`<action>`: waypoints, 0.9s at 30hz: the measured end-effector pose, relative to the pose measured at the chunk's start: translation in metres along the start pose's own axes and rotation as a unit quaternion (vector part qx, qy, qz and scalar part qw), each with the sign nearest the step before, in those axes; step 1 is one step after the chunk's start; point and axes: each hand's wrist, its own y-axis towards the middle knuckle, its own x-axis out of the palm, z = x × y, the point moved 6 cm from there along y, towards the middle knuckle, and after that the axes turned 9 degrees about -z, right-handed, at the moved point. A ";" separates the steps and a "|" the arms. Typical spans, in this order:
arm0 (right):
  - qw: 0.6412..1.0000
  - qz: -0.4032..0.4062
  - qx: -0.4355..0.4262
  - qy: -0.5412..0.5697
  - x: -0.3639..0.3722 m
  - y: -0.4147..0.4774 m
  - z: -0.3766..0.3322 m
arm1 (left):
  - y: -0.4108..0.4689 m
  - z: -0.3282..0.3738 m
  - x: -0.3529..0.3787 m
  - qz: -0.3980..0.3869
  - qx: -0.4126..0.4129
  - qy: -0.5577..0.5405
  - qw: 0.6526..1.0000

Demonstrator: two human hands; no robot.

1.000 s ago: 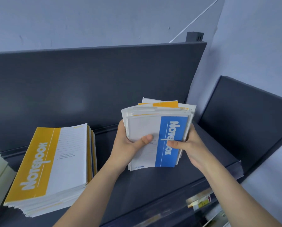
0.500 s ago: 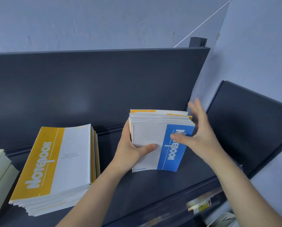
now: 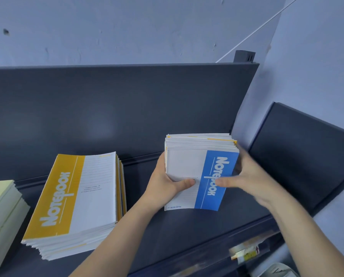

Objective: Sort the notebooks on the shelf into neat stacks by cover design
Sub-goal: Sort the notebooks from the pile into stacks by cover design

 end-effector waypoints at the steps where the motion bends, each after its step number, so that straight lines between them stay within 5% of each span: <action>1: 0.999 -0.016 0.013 0.040 0.013 0.004 0.017 | -0.001 -0.002 0.001 0.000 -0.006 -0.001 1.000; 6: 0.989 0.063 0.031 0.133 0.034 0.016 0.050 | 0.000 -0.009 0.002 0.011 -0.036 0.024 0.999; 12: 0.999 0.031 -0.018 0.001 0.031 0.008 0.023 | 0.000 0.015 -0.002 0.009 -0.056 0.074 0.996; 17: 0.990 0.008 -0.037 0.137 0.032 0.012 -0.039 | -0.010 0.079 -0.043 0.008 -0.025 0.011 1.000; 27: 0.979 -0.179 0.066 0.077 0.190 0.050 -0.102 | -0.083 0.062 -0.204 0.070 -0.275 -0.006 0.959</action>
